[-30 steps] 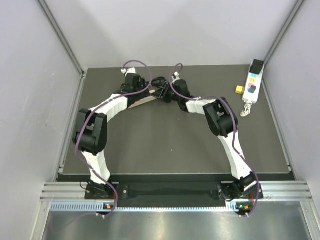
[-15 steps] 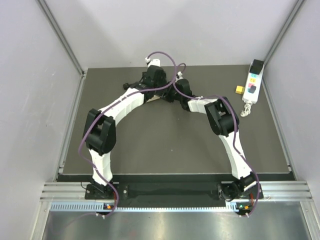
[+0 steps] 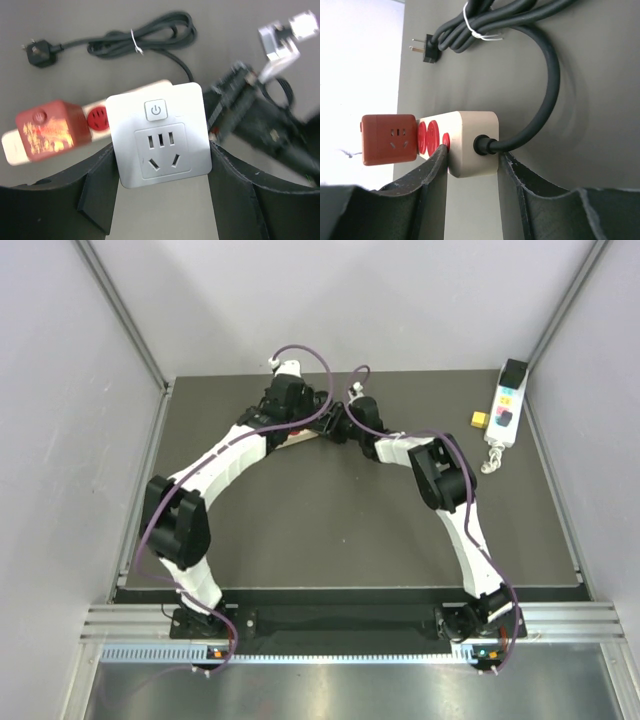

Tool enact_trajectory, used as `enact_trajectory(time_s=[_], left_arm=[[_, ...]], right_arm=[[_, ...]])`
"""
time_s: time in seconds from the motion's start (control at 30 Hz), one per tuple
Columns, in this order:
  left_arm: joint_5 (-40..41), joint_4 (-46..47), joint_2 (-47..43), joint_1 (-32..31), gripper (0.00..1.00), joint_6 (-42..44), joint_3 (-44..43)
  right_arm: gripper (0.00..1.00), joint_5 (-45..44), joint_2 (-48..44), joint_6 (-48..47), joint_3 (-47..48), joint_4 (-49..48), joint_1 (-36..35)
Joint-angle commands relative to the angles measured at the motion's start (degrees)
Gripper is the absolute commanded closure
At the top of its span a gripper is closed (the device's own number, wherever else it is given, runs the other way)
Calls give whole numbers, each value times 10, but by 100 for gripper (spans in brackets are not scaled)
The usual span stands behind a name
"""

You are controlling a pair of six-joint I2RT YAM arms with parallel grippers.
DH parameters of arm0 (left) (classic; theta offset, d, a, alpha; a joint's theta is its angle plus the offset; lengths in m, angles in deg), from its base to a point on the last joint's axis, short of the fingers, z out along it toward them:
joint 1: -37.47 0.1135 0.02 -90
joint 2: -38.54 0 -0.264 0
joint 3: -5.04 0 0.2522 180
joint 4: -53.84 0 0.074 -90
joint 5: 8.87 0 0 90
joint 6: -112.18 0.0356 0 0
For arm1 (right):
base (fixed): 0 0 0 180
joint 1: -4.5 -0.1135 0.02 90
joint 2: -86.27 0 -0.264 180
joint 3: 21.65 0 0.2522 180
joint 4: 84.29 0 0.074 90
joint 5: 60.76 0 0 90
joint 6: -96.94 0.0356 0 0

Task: Pull the plug off the socket

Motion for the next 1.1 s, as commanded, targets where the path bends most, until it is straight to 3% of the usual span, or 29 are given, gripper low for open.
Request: enact_trajectory(time_s=[0.0, 0.17, 0.3, 0.5, 0.6, 0.77, 1.07], left_arm=[[-46, 21, -74, -4, 100, -2, 35], [-148, -8, -110, -3, 100, -36, 100], [-264, -43, -139, -4, 100, -63, 152], [-348, -158, -181, -5, 100, -78, 164], [-412, -128, -225, -5, 100, -95, 219], [-528, 23, -277, -5, 100, -197, 360], [-565, 24, -247, -17, 100, -223, 413]], right_arm=[[88, 2, 27, -43, 34, 25, 3], [74, 26, 32, -48, 47, 30, 7], [72, 35, 32, -54, 52, 33, 7], [71, 38, 27, -63, 48, 35, 6], [71, 37, 27, -72, 48, 40, 5], [71, 39, 24, -84, 45, 44, 1], [70, 44, 23, -97, 46, 53, -2]])
